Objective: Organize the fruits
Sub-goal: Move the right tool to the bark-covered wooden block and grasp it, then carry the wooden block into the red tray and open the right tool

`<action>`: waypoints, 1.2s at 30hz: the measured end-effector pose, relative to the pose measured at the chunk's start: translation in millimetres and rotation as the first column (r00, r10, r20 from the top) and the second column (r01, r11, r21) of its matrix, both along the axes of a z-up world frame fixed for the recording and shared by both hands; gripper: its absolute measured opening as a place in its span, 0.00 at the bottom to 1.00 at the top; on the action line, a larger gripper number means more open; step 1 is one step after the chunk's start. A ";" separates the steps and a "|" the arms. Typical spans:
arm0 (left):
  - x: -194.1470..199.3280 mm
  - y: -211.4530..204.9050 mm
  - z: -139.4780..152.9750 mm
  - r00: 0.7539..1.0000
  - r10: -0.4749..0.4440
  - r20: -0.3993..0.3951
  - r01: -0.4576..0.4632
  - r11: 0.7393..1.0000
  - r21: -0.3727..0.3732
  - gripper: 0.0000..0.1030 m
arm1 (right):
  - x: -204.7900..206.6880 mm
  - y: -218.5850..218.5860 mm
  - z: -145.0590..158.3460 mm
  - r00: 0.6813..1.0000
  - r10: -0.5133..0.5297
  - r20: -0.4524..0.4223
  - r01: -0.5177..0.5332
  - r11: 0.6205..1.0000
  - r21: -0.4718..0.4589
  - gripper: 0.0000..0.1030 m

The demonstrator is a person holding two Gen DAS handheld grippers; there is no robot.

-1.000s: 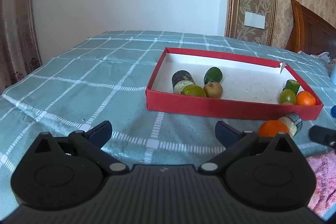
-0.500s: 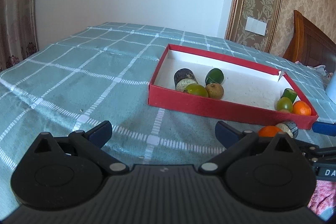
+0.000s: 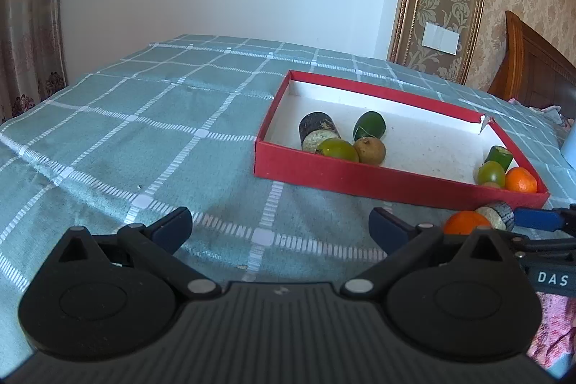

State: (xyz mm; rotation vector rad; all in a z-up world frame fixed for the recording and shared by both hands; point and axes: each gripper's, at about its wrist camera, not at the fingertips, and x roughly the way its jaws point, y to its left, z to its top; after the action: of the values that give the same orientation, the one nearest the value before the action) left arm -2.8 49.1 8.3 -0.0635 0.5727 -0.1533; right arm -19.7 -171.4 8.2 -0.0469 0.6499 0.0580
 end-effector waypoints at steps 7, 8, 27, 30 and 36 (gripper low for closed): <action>0.5 -1.7 -0.5 1.000 0.002 -0.002 -0.002 1.000 0.006 1.00 | 3.5 0.7 -0.7 1.000 -0.002 -0.006 0.002 1.000 0.013 0.66; 0.5 -1.7 -0.6 1.000 0.001 -0.001 -0.001 1.000 0.007 1.00 | 3.8 0.2 -0.8 1.000 -0.003 -0.007 0.003 1.000 0.018 0.66; 0.5 -0.7 -0.9 1.000 0.009 -0.007 -0.009 1.000 0.002 1.00 | 4.1 5.5 0.2 0.999 0.039 -0.005 -0.039 0.998 0.053 0.32; 0.1 -0.2 -1.0 1.000 0.010 -0.006 -0.010 1.000 0.001 1.00 | 2.5 5.8 -0.3 0.999 0.038 0.003 -0.038 0.998 0.054 0.32; 0.2 0.7 -0.9 1.000 0.011 -0.008 -0.011 1.000 0.001 1.00 | -11.1 2.3 8.8 0.996 0.055 0.065 -0.059 0.995 0.076 0.31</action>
State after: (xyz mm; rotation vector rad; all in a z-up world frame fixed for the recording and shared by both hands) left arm -2.6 49.8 7.4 -0.0662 0.5807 -0.1417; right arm -30.7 -169.1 17.0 0.0082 0.5828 0.1365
